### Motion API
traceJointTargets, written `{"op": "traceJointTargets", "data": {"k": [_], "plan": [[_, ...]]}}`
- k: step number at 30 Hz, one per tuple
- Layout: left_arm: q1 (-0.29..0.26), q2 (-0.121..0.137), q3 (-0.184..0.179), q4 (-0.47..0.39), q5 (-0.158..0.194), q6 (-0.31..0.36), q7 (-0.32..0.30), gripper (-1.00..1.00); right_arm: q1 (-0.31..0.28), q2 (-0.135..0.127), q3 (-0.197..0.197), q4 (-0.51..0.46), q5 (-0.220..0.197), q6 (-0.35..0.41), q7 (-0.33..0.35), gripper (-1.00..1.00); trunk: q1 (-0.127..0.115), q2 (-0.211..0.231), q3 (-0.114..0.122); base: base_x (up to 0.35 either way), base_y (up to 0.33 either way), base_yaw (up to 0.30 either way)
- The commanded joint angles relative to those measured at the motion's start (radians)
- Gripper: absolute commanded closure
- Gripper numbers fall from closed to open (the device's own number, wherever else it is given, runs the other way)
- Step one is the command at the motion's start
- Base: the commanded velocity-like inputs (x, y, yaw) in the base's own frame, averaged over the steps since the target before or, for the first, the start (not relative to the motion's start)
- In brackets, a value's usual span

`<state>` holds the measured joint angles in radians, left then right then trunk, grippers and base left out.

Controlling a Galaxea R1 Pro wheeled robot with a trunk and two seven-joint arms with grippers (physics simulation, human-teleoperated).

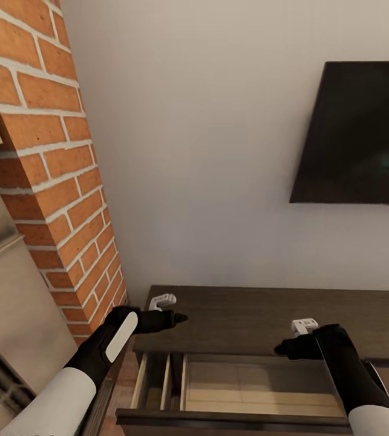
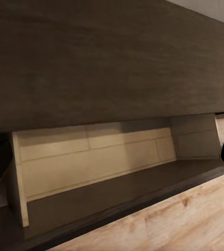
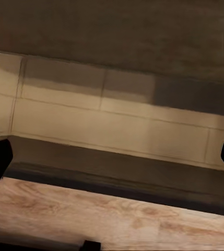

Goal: Place each of the two pumpkins and all three candles from the living room inside a cabinet in the living room (use any cabinet), then make sure every cabinet is closed, and position the cauldron so it is next to a table in the living room.

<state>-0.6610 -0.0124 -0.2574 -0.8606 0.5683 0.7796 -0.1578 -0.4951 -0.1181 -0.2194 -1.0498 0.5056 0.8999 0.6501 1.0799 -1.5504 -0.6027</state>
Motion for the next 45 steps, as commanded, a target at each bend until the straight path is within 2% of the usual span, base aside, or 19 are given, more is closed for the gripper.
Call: {"op": "traceJointTargets", "data": {"k": [1, 5, 6, 11, 25, 36, 45], "plan": [[-0.001, 0.0, -0.001, -0.001, 0.0, 0.0, 0.0, -1.0, 0.0, 0.0, 0.001, -0.017, 0.0, 0.017, 0.0, -1.0, -0.004, 0.007, 0.003, 0.0, 0.0, 0.0], [-0.003, 0.01, 0.001, 0.003, 0.001, 0.011, 0.0, -1.0, 0.0, 0.001, 0.002, -0.047, 0.001, 0.038, 0.0, -1.0, -0.019, 0.035, 0.016, 0.0, 0.0, 0.0], [-0.003, 0.019, 0.002, -0.001, 0.002, 0.016, -0.001, -1.0, 0.0, 0.0, 0.002, -0.052, 0.001, 0.042, 0.0, -1.0, -0.023, 0.042, 0.019, 0.0, 0.0, 0.0], [-0.002, 0.04, 0.004, -0.006, 0.006, 0.076, -0.002, -1.0, 0.0, 0.0, 0.002, -0.057, 0.002, 0.045, 0.0, -1.0, -0.042, 0.077, 0.035, 0.0, 0.0, 0.0], [-0.002, 0.042, 0.004, -0.004, 0.006, 0.093, -0.002, -1.0, 0.0, -0.003, 0.002, -0.058, 0.001, 0.045, 0.0, -1.0, -0.096, 0.175, 0.078, 0.002, 0.0, 0.0], [-0.002, 0.043, 0.004, -0.002, 0.007, 0.093, -0.003, -1.0, 0.0, -0.003, 0.002, -0.058, 0.002, 0.045, 0.0, -1.0, -0.138, 0.252, 0.113, 0.162, 0.0, 0.0], [-0.002, 0.043, 0.004, -0.001, 0.007, 0.093, -0.003, -1.0, 0.0, -0.002, 0.002, -0.058, -0.001, 0.045, 0.0, -1.0, -0.173, 0.315, 0.147, 0.008, 0.0, -0.19]]}}
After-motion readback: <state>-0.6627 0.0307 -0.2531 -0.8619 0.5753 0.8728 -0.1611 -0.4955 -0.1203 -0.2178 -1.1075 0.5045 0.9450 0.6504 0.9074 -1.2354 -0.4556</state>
